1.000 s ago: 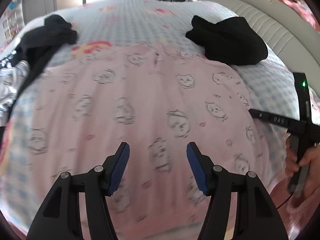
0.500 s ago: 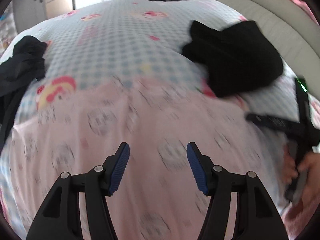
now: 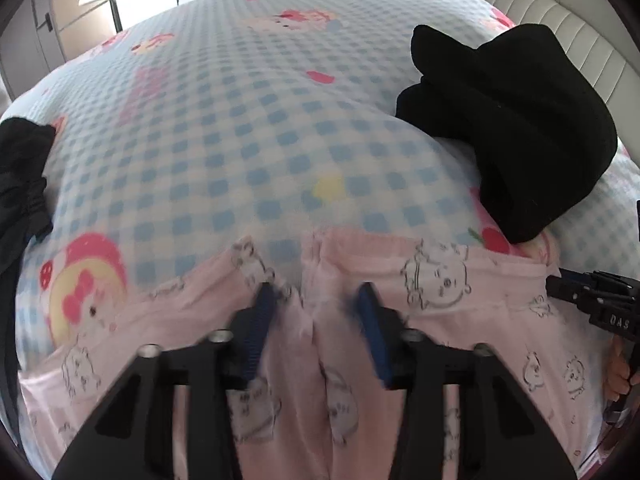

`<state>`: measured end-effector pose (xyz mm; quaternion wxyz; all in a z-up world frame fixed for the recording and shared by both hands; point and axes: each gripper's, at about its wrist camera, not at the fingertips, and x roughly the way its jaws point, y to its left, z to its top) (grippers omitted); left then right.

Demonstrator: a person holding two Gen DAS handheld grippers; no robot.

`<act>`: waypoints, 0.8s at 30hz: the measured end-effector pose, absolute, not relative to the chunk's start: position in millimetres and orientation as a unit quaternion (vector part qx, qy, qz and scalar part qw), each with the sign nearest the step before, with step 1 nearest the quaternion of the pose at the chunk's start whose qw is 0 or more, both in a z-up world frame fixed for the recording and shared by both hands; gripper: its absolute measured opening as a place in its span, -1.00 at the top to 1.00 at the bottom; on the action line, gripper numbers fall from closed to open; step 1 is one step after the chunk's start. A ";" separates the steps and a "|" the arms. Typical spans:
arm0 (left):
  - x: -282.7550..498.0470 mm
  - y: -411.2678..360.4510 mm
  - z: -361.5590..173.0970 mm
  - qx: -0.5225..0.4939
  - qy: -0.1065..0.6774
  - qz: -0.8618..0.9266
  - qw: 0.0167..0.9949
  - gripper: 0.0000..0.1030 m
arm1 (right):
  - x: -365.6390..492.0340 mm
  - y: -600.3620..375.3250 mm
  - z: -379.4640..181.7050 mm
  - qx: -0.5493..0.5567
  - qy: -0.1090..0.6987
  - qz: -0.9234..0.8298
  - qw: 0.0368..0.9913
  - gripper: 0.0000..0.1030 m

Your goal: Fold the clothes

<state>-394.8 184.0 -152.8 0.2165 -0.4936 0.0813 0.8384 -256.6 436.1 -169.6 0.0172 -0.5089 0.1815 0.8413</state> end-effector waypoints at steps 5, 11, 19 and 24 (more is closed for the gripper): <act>-392.1 188.6 -143.3 -0.465 0.084 0.848 0.240 0.84 | -244.6 431.9 -151.8 -0.461 0.157 0.873 0.024 0.88; -392.2 182.5 -138.3 -0.413 0.029 0.880 0.232 0.84 | -221.9 448.6 -134.9 -0.383 0.197 0.901 0.051 0.93; -409.7 180.0 -156.2 -0.475 0.016 0.853 0.217 0.35 | -230.2 469.4 -169.8 -0.435 0.218 0.867 0.110 0.97; -386.6 191.4 -123.2 -0.414 0.072 0.872 0.251 0.31 | -216.6 453.1 -128.2 -0.390 0.187 0.895 0.108 0.78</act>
